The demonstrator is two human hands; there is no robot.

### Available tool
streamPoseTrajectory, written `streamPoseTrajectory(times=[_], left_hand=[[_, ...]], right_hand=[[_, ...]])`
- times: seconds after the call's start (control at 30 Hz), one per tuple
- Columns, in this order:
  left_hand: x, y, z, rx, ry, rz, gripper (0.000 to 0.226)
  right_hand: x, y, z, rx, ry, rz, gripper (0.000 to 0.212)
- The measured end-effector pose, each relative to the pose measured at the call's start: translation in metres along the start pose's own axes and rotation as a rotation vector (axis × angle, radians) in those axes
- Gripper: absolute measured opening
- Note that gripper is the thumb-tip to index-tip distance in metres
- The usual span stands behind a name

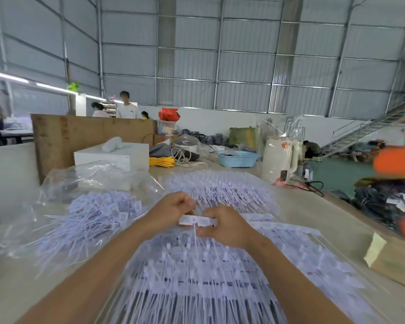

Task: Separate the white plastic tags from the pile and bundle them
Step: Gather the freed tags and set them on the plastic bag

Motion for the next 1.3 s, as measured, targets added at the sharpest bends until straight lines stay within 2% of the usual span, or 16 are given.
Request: streamPoseTrajectory(times=[0.03,0.17,0.3,0.37,0.43,0.53,0.6,0.77,0.87,1.03,1.13,1.3], left_hand=[[0.0,0.001,0.007,0.014,0.015,0.012,0.022],[0.004,-0.003,0.027,-0.129,0.02,0.05,0.024],[0.006,-0.005,0.026,-0.161,-0.092,-0.103,0.022],[0.007,-0.009,0.023,-0.111,-0.105,-0.161,0.024],[0.009,-0.014,0.02,-0.018,-0.061,-0.169,0.025],[0.016,-0.022,0.018,0.149,0.059,-0.07,0.031],[0.018,-0.024,0.016,0.226,0.088,-0.07,0.033],[0.023,-0.024,0.011,0.219,0.03,-0.137,0.038],[0.024,-0.025,0.01,0.223,0.052,-0.119,0.035],[0.023,-0.025,0.011,0.238,0.139,0.01,0.025],[0.023,-0.023,0.01,0.237,0.201,0.077,0.022],[0.024,-0.017,0.01,0.256,0.313,0.158,0.035]], right_hand=[[0.002,-0.002,-0.004,-0.039,0.002,-0.025,0.032],[0.009,-0.012,-0.015,-0.131,-0.026,-0.091,0.014],[0.012,-0.011,-0.01,-0.25,0.063,-0.052,0.021],[0.014,-0.005,-0.007,-0.268,0.089,-0.116,0.022],[0.014,-0.002,-0.006,-0.187,0.089,-0.201,0.02],[0.013,-0.003,-0.002,0.026,0.101,-0.266,0.011],[0.012,-0.003,0.001,0.095,0.111,-0.298,0.013],[0.013,-0.002,0.0,-0.087,0.117,-0.235,0.012],[0.014,-0.004,0.002,-0.047,0.157,-0.3,0.013],[0.015,-0.004,0.009,0.044,0.239,-0.359,0.012],[0.016,-0.003,0.015,0.157,0.334,-0.388,0.008],[0.02,-0.001,0.027,0.517,0.39,-0.377,0.013]])
Point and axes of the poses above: each hand's wrist, its own x-axis away from the middle knuckle, its own y-axis out of the back of the hand, z = x × y, the point moved 2 cm from there along -x, towards the middle knuckle, and after that the axes turned 12 degrees about y, right-handed, at the moved point
